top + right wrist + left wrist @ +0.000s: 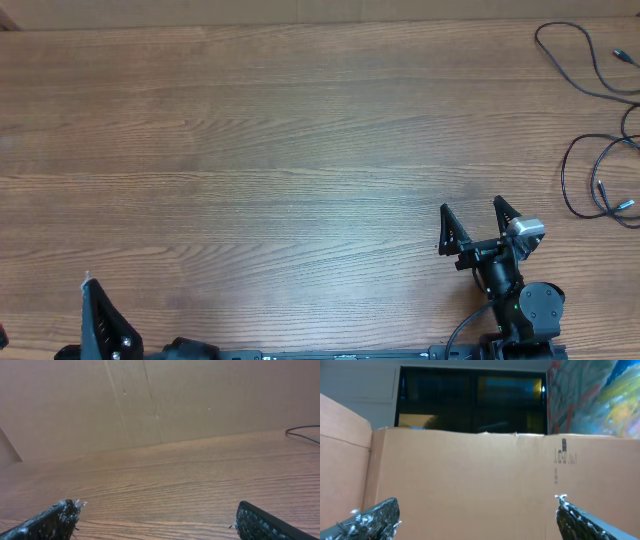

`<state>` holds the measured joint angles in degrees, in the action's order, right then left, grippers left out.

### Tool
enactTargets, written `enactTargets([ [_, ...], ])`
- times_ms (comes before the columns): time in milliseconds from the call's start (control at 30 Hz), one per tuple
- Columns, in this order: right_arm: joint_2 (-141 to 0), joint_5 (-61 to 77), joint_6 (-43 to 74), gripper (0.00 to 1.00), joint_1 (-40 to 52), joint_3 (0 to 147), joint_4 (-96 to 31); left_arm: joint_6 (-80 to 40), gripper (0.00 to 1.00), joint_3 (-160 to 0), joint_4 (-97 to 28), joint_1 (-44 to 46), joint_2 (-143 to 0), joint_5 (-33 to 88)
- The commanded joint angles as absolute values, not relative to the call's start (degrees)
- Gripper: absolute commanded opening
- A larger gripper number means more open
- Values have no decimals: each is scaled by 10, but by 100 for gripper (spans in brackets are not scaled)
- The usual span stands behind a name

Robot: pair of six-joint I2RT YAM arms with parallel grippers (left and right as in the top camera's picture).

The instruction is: Untangle cables

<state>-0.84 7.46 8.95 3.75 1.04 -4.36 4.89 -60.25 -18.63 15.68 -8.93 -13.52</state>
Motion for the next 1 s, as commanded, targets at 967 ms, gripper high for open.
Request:
enactTargets([
  [967,-2,71,85,100,37,5,-42,20,100,-387,403,67,-59,-63],
])
